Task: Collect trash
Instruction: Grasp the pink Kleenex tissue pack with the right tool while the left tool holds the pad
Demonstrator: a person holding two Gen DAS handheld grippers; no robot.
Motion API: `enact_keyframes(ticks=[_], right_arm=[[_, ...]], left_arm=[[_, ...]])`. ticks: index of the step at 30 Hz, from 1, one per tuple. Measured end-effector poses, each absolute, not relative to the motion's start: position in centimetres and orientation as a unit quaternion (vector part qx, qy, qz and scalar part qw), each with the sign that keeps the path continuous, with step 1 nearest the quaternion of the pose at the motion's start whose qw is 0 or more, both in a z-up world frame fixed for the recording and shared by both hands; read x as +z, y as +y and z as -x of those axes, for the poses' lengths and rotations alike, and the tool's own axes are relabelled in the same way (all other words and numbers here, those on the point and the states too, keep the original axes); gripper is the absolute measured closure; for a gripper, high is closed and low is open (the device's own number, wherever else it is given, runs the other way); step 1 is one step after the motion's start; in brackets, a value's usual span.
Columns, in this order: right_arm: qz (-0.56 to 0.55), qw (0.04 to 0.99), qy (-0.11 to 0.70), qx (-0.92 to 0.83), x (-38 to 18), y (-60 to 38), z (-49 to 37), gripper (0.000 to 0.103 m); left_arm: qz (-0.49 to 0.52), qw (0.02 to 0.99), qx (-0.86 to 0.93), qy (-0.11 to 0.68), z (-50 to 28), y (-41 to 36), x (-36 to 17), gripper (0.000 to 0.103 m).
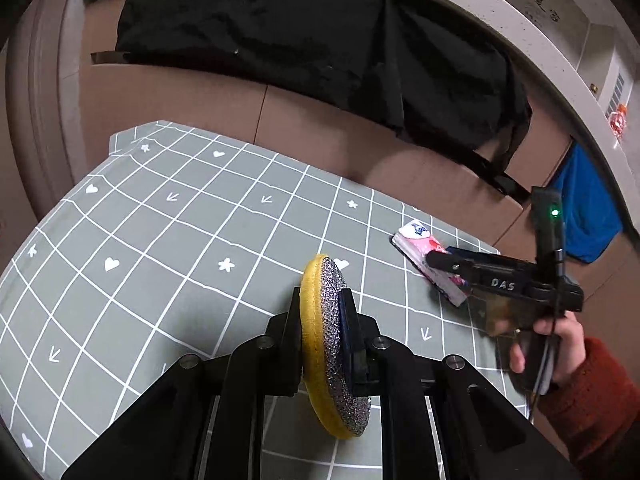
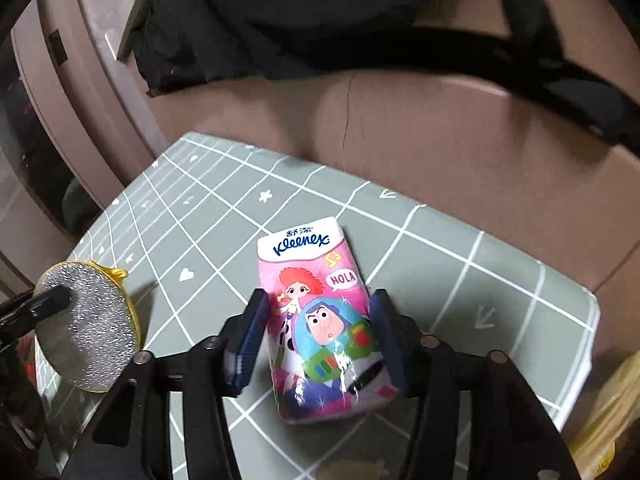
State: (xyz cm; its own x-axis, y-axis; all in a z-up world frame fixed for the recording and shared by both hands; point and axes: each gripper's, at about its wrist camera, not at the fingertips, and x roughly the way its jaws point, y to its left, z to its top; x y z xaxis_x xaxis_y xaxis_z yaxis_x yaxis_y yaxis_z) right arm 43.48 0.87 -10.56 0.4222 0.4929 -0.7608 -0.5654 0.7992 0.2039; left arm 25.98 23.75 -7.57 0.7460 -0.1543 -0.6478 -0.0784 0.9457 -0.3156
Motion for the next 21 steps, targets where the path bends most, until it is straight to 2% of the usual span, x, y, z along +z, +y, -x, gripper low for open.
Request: enact_keyframes(ticks=[11,15,21], right_arm=[[0.121,0.837,0.445,0.295,-11.0,2.7,-43.1,0.047],[0.106,0.844,0.442,0.283,-10.3,1.8,-42.3,0.059],[0.088,0.868,0.39,0.294,-6.7,-0.3,-38.2,0.061]], left_arm=[[0.194,0.906,-0.048,0.374,-26.9,22.4,-8.7,0.086],[0.188,0.905,-0.05,0.378,-26.9,21.5,-8.8,0.086],[0.159,0.915,-0.054,0.367,-26.2,19.4,-7.4,0.087]])
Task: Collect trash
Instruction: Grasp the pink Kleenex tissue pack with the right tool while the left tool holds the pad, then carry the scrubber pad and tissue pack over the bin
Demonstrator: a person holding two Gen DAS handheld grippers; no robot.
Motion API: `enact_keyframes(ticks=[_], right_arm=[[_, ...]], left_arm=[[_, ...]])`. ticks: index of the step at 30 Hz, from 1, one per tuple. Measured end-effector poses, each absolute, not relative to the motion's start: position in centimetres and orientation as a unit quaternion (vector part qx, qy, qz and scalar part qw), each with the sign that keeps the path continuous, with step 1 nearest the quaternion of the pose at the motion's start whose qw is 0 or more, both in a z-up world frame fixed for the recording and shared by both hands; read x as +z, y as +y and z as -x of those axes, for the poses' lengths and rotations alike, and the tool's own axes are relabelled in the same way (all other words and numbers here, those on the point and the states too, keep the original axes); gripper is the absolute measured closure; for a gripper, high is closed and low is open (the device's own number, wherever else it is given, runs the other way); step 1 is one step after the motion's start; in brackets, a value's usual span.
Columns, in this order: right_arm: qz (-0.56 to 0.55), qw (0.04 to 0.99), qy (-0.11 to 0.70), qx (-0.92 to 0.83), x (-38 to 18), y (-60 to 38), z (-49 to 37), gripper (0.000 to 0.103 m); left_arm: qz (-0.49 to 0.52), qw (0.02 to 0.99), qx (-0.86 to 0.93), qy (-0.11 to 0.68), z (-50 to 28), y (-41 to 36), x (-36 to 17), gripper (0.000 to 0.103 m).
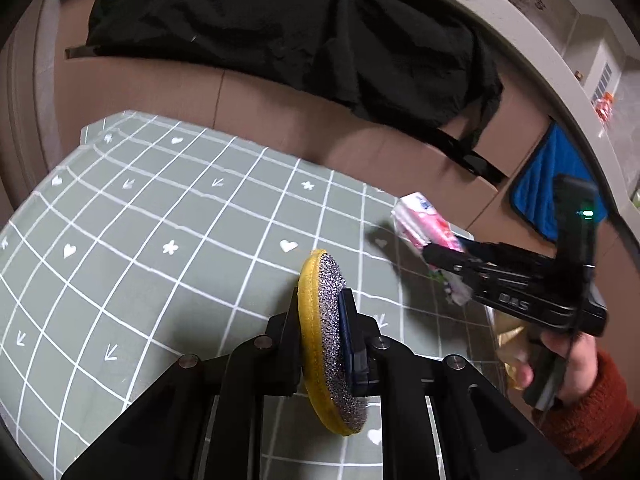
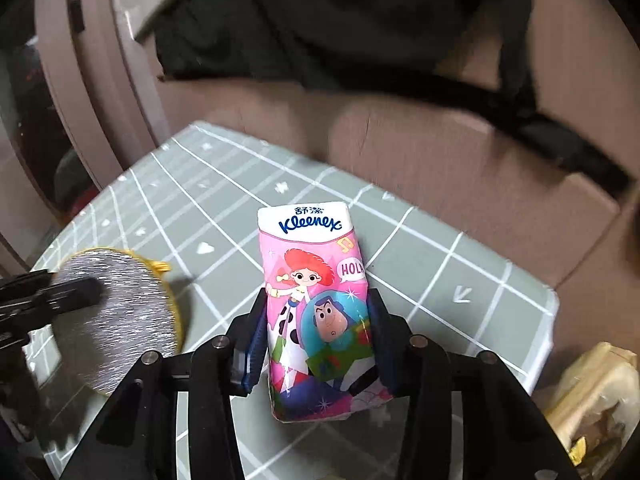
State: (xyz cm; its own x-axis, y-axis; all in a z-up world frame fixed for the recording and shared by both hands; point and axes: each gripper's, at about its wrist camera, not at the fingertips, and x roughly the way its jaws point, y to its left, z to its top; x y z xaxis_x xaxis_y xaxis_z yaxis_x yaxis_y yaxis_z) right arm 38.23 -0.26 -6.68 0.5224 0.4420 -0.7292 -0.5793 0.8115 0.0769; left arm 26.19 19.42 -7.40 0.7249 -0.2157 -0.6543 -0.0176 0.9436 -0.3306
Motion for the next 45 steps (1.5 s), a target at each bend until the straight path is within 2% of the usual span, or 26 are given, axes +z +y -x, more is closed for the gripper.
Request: enact_keyframes(ticks=[17,29,38,45], right_arm=[[0.067,0.916,0.285,0.275,2.4,-7.9,-30.1,0.061],[0.026,0.952,0.224,0.209,7.6,-17.8,-26.8,0.061],[0.005,0.966,0.204,0.155,8.9,-24.4,-25.0,0.061],[-0.001,0.97,0.208,0.128,8.1,-27.1,-24.5,0.061]], left_arm=[[0.094,0.954,-0.077,0.273,-24.8,12.9,1.1,0.089],[0.047,0.97,-0.139,0.194,-24.3,3.1,7.3,0.089],[0.033,0.962,-0.202,0.18,-24.6,-4.1,7.8,0.089],[0.028,0.951,-0.233,0.203,-25.4,-7.8,6.2,0.089]])
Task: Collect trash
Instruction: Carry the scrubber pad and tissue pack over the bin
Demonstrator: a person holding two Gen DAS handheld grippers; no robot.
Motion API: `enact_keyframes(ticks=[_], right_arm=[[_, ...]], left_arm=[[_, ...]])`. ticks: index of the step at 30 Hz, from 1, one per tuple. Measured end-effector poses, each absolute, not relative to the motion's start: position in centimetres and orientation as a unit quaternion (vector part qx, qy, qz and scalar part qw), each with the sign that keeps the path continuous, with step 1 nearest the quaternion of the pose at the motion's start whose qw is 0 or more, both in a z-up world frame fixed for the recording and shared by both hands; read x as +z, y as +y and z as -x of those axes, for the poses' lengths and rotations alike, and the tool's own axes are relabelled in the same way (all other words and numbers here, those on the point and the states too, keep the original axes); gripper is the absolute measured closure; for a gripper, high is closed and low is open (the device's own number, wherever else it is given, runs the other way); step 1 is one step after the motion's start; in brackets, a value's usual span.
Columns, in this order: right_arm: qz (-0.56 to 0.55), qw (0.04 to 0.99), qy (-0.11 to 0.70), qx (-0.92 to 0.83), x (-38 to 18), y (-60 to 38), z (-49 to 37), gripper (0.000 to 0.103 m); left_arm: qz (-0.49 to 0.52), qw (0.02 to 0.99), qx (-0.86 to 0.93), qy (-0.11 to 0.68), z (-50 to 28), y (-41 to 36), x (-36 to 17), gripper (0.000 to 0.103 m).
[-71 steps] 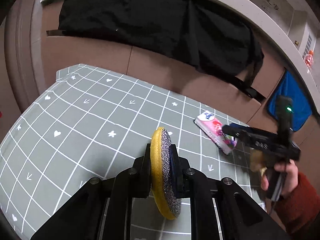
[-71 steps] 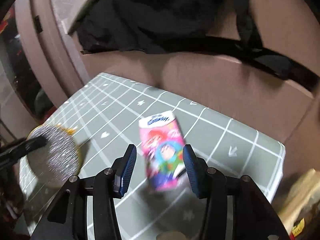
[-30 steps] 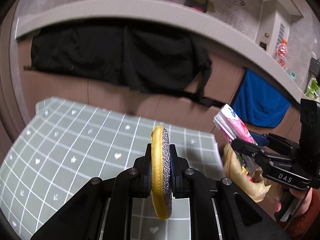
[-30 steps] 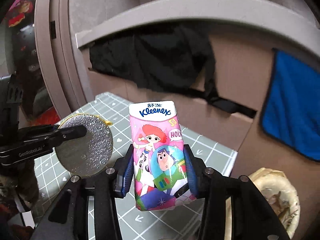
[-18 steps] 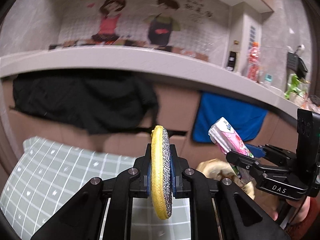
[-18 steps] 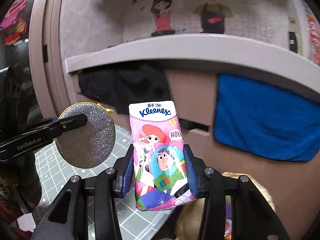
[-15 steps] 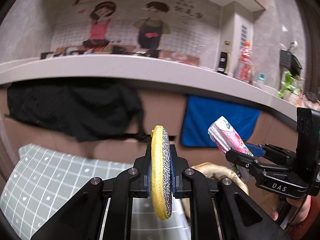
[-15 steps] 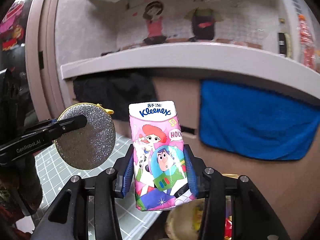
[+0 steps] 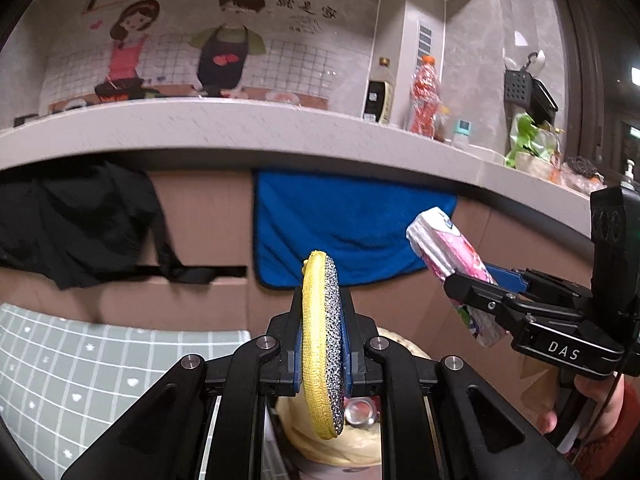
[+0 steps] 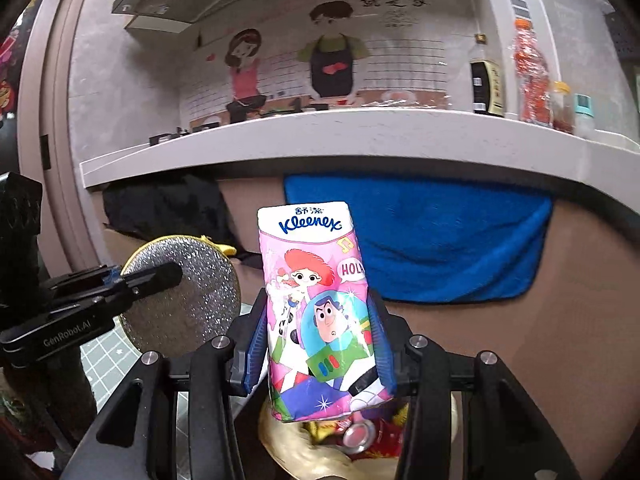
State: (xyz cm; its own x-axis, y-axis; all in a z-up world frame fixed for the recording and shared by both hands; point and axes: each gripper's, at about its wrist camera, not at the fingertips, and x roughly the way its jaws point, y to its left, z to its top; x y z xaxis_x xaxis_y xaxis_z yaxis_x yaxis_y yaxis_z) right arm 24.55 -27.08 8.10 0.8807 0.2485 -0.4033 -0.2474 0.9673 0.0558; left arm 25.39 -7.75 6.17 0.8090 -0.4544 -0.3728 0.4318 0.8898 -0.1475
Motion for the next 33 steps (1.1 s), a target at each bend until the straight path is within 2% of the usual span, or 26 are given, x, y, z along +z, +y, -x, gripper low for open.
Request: enact_keyframes(ticks=[33], right_arm=[[-0.086,0.951,0.28,0.097,-0.5,-33.4,-27.4,0.06]], left_arm=[[0.036,0.924,-0.251,0.287,-29.7,-12.6,-1.6,0.089]])
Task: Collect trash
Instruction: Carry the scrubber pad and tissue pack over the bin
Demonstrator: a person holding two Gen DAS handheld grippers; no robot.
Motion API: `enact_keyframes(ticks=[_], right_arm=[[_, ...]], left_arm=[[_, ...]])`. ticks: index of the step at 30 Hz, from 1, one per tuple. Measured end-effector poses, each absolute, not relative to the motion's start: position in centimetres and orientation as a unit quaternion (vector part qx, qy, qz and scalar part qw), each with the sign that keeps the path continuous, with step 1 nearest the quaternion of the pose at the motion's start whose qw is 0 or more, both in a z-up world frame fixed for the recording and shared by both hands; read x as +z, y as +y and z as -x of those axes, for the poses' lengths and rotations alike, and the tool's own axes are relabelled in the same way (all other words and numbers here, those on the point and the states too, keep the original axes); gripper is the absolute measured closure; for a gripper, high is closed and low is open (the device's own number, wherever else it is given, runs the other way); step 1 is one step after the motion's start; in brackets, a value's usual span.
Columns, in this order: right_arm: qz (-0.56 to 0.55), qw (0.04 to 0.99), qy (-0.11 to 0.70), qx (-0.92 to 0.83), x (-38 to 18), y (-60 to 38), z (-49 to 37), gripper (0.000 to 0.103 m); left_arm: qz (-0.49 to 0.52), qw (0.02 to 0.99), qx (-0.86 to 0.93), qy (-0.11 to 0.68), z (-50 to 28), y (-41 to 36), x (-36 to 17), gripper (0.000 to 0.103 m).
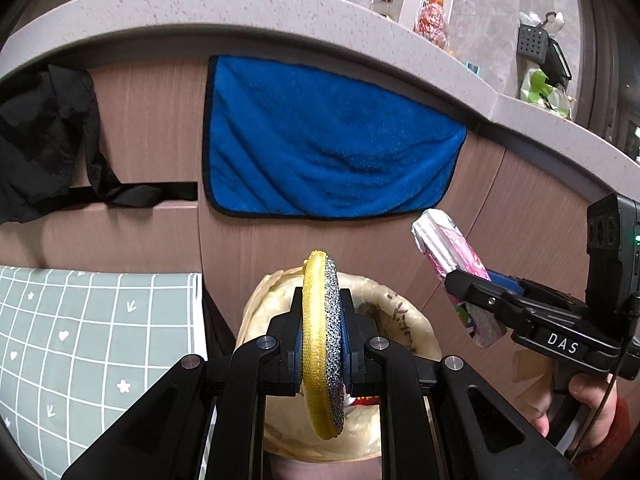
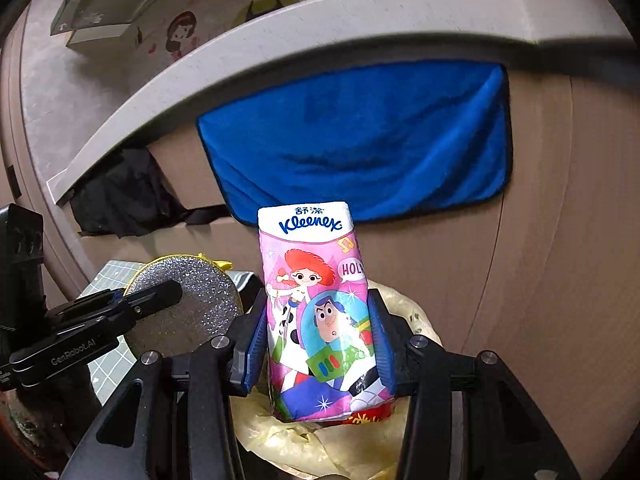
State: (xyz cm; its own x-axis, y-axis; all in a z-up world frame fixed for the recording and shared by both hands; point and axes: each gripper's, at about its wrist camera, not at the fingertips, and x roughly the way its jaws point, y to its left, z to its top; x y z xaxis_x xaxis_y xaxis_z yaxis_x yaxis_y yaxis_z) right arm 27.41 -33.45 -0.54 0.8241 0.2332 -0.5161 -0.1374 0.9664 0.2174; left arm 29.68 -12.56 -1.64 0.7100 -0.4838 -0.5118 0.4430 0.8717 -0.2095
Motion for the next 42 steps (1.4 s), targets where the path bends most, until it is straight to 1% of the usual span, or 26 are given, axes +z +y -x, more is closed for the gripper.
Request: enact_keyframes(ticks=[15,29,31,37,40,41,42], right_arm=[[-0.095,0.942,0.308,0.094,-3.1,-33.9,-29.4,0.06],[-0.102,0.932,0.339,0.083,-5.2,-34.1,-31.1,0.059],[-0.102,0.931,0.342,0.082,-5.3,-34.1,-31.2,0.057],[-0.104,0.93,0.344,0.078,-5.6,-34.3,-31.2,0.056],[-0.105,0.929,0.347,0.073,-5.7,-34.2,-31.5,0.055],[-0.105,0.929,0.349,0.069,-5.7,-34.2,-31.5,0.055],[-0.104,0.929,0.35,0.067,-5.8,-34.1,-31.6,0.054]], left_arm=[[0.035,0.915,-0.257,0.31,-31.4,-13.6,-3.2,0.089],[0.058,0.894,-0.269,0.353,-33.7,-13.9,-5.7,0.088],[0.067,0.892,-0.271,0.356,-33.8,-13.9,-5.9,0.088],[0.067,0.891,-0.273,0.356,-34.0,-14.0,-6.0,0.088],[0.068,0.889,-0.277,0.358,-34.2,-14.1,-6.0,0.086],[0.071,0.888,-0.278,0.359,-34.3,-14.1,-6.1,0.085],[0.074,0.887,-0.279,0.361,-34.4,-14.1,-6.1,0.081]])
